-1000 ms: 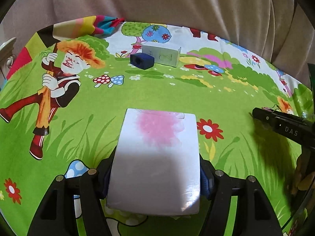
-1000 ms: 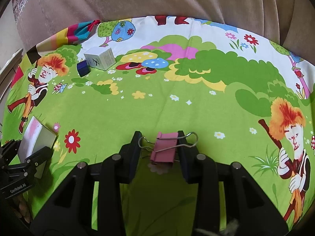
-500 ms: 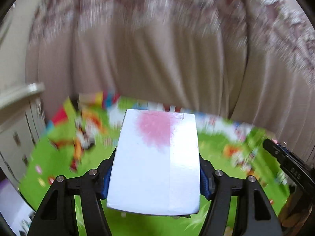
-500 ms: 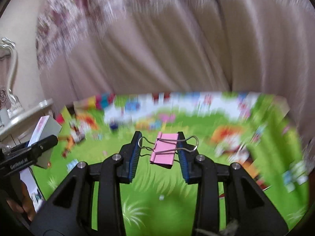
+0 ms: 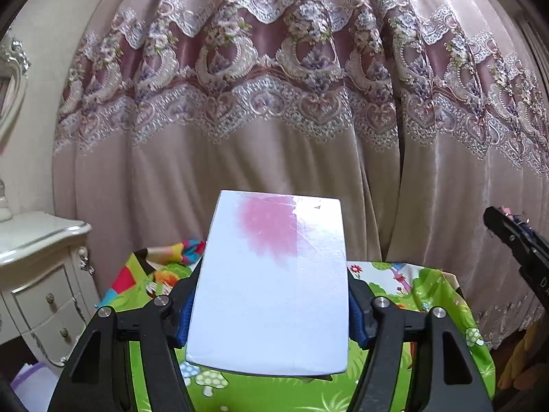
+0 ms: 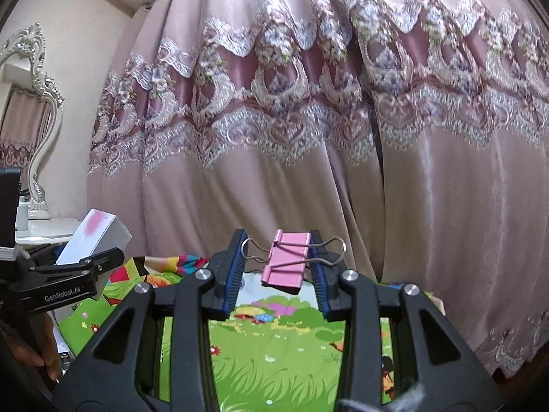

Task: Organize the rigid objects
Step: 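Lift both held items and carry them over the storage box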

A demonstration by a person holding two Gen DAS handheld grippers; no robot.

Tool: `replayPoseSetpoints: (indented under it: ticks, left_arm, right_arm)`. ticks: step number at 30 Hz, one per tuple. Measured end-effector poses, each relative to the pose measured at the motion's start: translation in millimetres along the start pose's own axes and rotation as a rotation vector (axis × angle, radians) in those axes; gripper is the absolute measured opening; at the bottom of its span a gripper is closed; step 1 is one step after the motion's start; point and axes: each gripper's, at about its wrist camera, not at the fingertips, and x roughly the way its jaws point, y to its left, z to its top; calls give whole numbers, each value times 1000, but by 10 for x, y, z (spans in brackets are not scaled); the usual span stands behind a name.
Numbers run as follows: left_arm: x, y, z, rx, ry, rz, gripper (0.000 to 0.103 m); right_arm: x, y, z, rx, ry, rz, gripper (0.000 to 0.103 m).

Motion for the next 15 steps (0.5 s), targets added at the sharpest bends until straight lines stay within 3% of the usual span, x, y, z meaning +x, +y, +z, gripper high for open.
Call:
replayPoseSetpoints:
  ticks: [8, 15]
  left_arm:
    - [-330, 86, 107, 8, -112, 42, 68]
    - [-472, 475, -40, -25, -34, 106, 68]
  right_arm:
    - [-204, 188, 237, -42, -90, 16, 40]
    - [-136, 573, 224, -42, -41, 162, 40]
